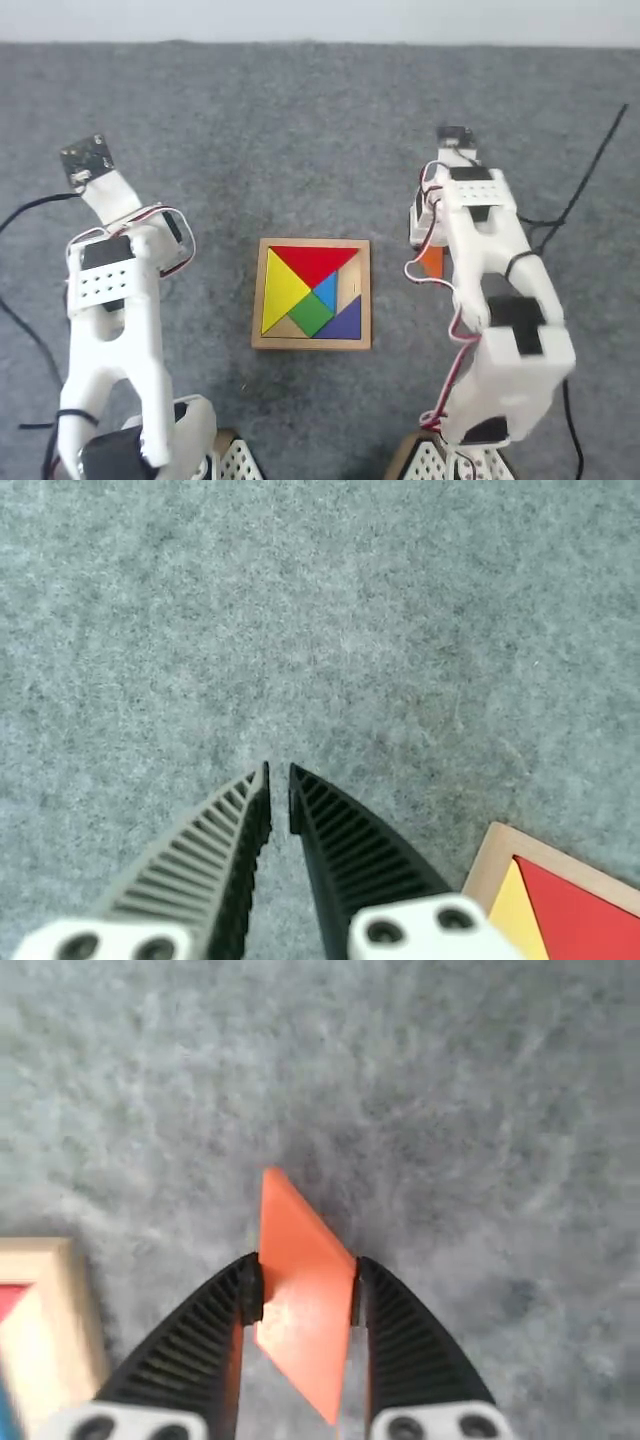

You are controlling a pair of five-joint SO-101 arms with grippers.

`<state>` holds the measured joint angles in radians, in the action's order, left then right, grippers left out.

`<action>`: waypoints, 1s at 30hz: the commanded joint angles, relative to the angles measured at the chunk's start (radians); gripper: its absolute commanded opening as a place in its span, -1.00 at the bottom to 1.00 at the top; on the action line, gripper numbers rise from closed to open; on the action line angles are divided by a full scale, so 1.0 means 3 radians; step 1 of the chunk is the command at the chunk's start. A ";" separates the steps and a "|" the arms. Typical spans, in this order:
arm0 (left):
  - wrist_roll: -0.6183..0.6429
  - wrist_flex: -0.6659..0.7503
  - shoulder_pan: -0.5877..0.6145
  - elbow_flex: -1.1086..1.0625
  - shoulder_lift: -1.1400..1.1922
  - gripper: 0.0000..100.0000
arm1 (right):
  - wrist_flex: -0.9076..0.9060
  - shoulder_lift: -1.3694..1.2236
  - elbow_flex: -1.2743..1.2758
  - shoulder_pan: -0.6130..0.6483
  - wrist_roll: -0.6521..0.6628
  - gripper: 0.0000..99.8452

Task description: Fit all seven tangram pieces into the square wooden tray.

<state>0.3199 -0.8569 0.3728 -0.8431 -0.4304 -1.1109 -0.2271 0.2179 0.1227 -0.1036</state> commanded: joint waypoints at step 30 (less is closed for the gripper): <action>-0.0036 0.0061 0.0010 0.0018 -0.0118 -0.94 | -0.0054 0.3890 0.0399 0.0294 0.0757 -0.98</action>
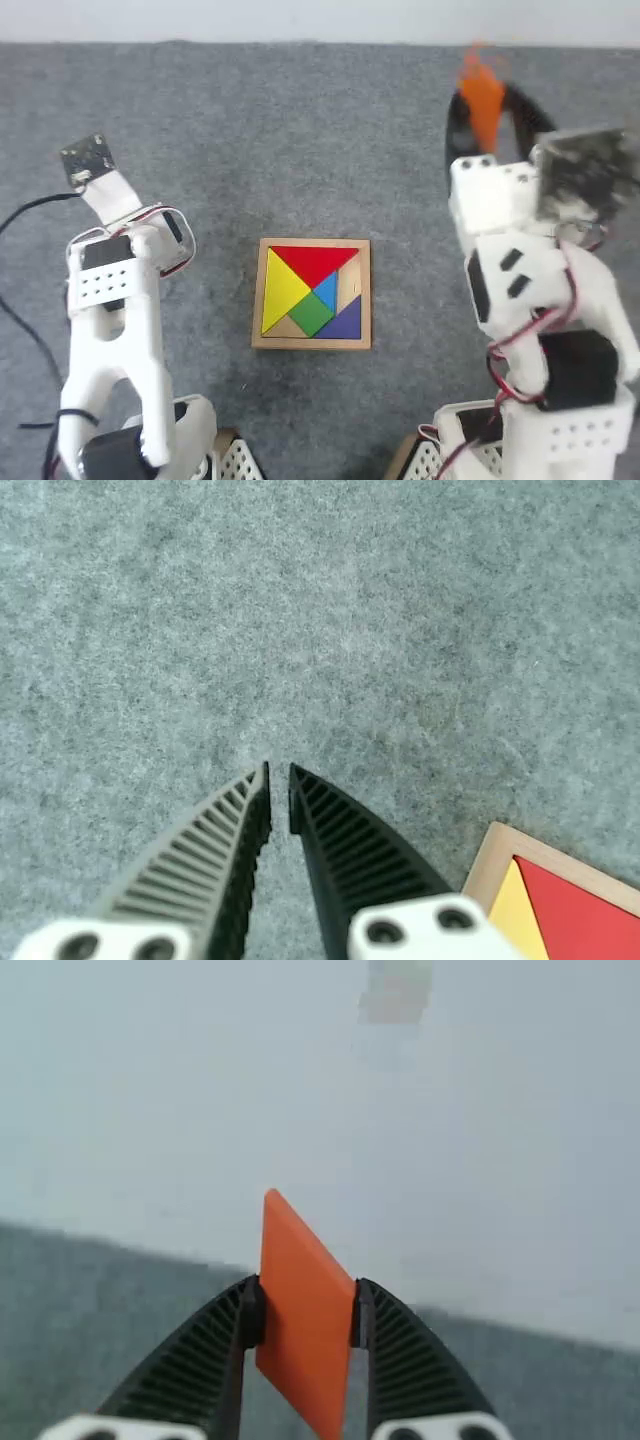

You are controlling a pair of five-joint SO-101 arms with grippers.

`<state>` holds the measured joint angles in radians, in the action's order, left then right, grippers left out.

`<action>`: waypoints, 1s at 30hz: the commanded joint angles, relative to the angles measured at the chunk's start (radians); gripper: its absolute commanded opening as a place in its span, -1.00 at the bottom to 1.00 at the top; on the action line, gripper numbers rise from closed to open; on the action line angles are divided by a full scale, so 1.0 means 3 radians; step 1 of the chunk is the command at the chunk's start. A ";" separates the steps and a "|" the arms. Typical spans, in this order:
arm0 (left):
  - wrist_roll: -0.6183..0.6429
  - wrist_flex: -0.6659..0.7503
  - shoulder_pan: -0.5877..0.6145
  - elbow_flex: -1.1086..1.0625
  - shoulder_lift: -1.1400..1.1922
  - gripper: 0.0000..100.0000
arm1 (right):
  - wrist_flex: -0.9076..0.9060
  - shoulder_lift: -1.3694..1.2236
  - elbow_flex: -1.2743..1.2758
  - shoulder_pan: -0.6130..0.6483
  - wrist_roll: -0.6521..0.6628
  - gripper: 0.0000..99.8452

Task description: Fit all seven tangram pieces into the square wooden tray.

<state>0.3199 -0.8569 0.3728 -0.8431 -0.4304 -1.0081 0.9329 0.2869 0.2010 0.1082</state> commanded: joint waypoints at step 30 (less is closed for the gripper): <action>-0.0036 0.0061 0.0010 0.0018 -0.0118 -0.94 | -0.0437 0.0238 0.0813 0.0448 0.0036 -0.88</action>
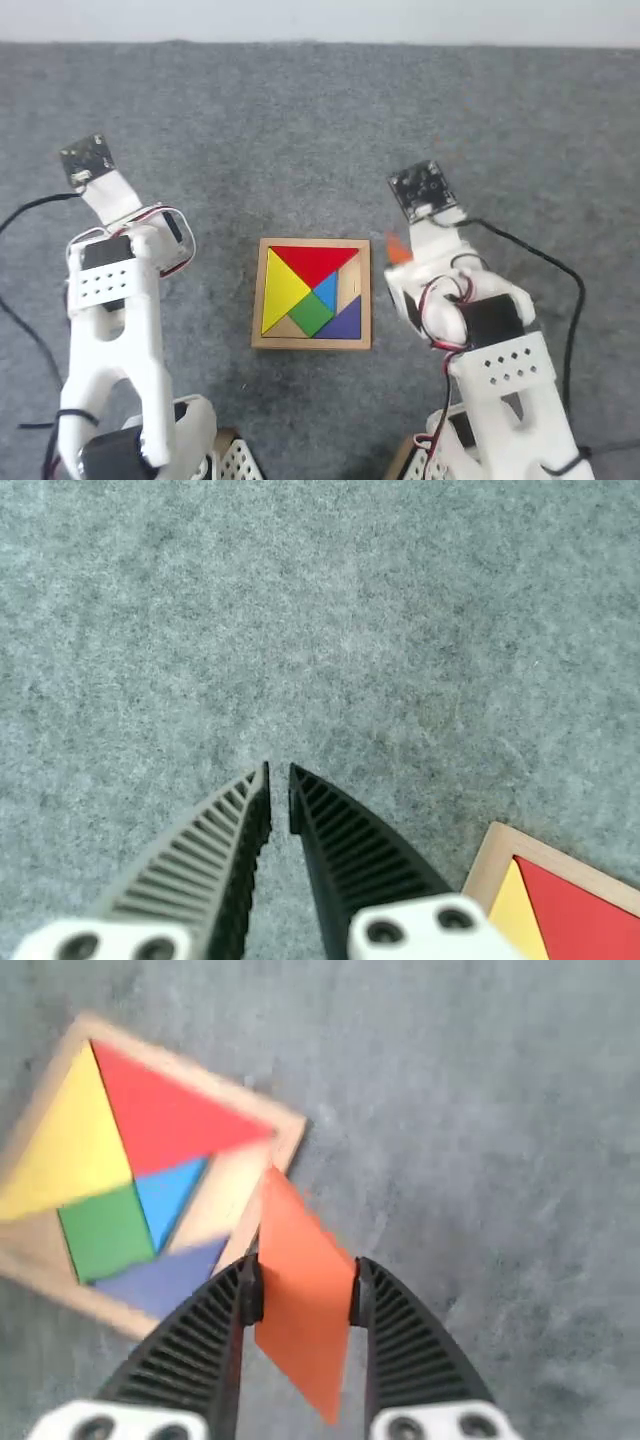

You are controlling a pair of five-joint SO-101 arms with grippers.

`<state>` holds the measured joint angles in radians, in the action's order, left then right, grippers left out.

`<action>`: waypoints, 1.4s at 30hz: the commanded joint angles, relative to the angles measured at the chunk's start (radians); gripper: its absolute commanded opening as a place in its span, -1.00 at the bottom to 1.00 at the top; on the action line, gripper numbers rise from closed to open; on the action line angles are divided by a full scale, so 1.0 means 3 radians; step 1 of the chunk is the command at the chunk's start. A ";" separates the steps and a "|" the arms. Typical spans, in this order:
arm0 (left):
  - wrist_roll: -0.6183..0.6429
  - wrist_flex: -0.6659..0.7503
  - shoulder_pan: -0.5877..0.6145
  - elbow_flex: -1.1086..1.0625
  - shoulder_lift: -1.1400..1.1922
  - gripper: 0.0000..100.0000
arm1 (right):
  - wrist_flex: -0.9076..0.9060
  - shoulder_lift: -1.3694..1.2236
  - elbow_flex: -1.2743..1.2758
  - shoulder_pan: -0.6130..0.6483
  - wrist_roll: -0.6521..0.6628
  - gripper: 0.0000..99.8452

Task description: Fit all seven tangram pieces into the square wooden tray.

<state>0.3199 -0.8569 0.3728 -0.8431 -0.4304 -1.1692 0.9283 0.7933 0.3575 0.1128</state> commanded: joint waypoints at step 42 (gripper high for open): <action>-0.0036 0.0061 -0.0005 0.0013 -0.0102 -0.94 | 0.0325 -0.0151 0.0199 -0.0217 -0.0072 -0.45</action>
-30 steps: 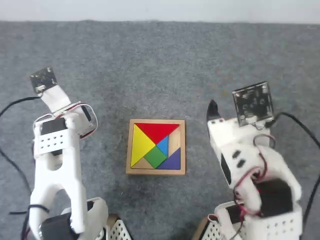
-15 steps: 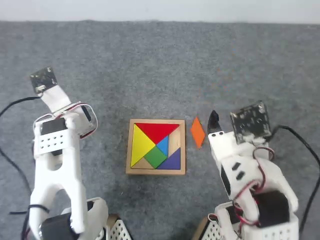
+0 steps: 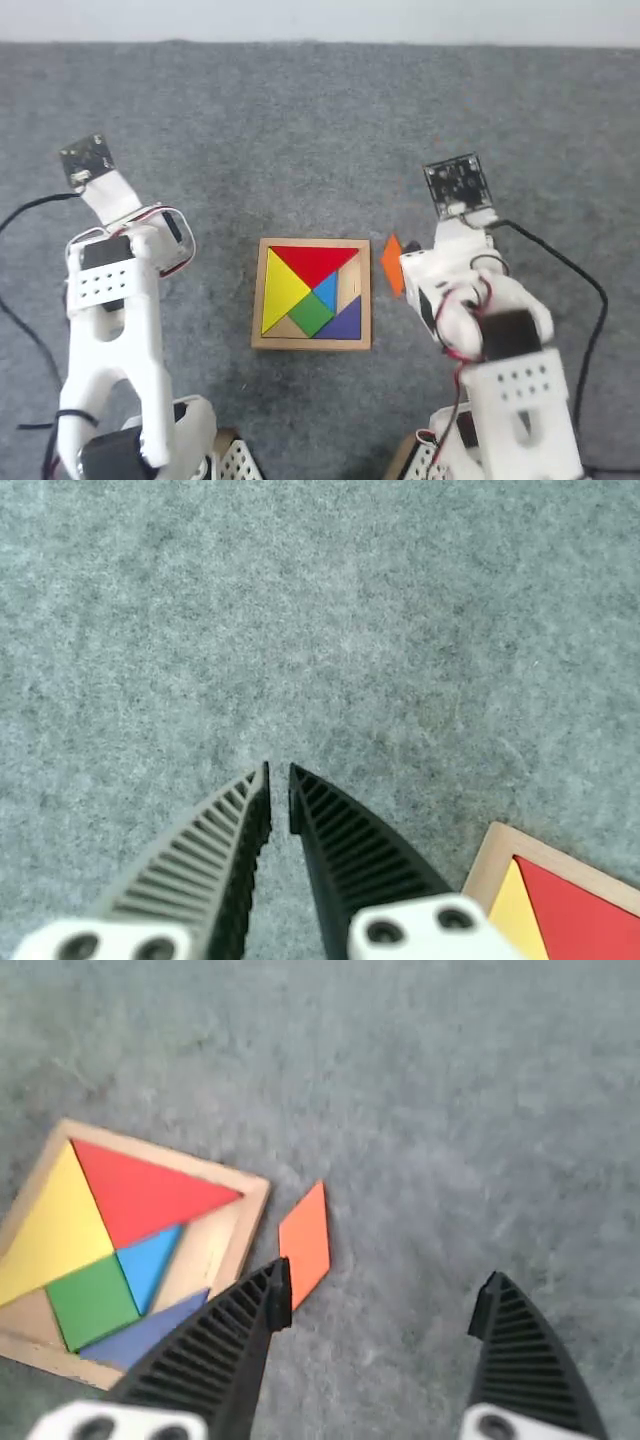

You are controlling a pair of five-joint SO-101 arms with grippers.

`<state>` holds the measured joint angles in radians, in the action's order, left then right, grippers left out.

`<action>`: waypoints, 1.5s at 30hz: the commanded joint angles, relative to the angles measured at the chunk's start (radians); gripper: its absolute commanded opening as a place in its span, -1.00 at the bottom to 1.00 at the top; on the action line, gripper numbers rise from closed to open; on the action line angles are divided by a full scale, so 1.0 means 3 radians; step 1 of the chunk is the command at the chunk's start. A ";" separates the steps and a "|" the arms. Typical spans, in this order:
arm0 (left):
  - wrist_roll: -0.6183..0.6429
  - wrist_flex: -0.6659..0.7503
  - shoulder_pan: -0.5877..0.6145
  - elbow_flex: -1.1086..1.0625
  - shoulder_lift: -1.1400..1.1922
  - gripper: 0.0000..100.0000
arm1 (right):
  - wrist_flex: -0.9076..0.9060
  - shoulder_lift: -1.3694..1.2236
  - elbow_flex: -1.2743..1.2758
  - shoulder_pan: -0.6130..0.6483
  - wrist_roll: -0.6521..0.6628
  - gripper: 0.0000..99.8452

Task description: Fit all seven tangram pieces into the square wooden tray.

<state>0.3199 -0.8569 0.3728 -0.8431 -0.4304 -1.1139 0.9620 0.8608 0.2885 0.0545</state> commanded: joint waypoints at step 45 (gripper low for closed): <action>-0.0036 0.0061 -0.0005 0.0013 -0.0102 -0.93 | 0.0304 -0.4115 -0.1933 0.0146 0.1146 -0.45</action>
<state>0.3199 -0.8569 0.3728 -0.8431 -0.4304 -1.0127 -0.2839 0.3099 0.3514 0.3874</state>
